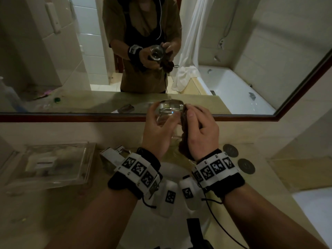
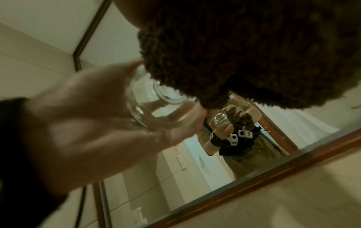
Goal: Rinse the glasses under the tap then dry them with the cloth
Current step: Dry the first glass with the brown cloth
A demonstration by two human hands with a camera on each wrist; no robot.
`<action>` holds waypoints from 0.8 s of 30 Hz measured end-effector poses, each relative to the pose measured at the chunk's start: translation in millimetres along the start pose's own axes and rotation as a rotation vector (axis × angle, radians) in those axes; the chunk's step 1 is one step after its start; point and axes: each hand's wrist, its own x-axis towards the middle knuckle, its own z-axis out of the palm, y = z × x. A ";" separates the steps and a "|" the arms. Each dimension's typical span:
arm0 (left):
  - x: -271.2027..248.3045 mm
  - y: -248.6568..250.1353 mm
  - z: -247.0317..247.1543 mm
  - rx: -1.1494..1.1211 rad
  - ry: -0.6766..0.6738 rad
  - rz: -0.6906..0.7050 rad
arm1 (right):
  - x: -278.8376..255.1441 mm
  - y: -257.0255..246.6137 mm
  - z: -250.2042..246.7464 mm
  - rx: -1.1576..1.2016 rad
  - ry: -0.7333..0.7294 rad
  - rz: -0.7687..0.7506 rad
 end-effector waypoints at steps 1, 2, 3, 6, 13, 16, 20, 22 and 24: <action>-1.9 0.7 1.4 -0.040 -0.017 -0.005 | 0.1 2.3 -0.3 0.003 -0.008 0.037; -3.5 0.9 2.5 -0.072 -0.035 -0.013 | 1.0 4.7 -0.9 0.024 -0.019 0.094; -4.5 1.2 3.5 -0.085 -0.057 -0.023 | 2.1 7.3 -1.6 0.051 -0.029 0.151; -3.5 0.7 2.9 -0.045 -0.115 -0.048 | 5.5 10.9 -4.2 0.078 -0.040 0.234; -0.3 6.9 3.2 0.162 -0.190 -0.028 | 4.0 13.6 -5.7 -0.001 -0.025 0.202; 1.1 7.0 6.2 0.242 -0.123 0.053 | 4.6 7.4 -4.9 0.018 -0.002 0.122; 5.1 6.0 2.8 0.213 -0.051 0.063 | 0.2 2.8 -1.3 0.016 0.036 0.023; 4.0 6.5 2.6 0.200 -0.062 0.057 | -1.1 4.3 -1.0 0.000 0.039 0.021; 2.8 7.3 3.1 0.126 -0.102 0.029 | 1.2 8.1 -0.9 0.036 -0.001 0.137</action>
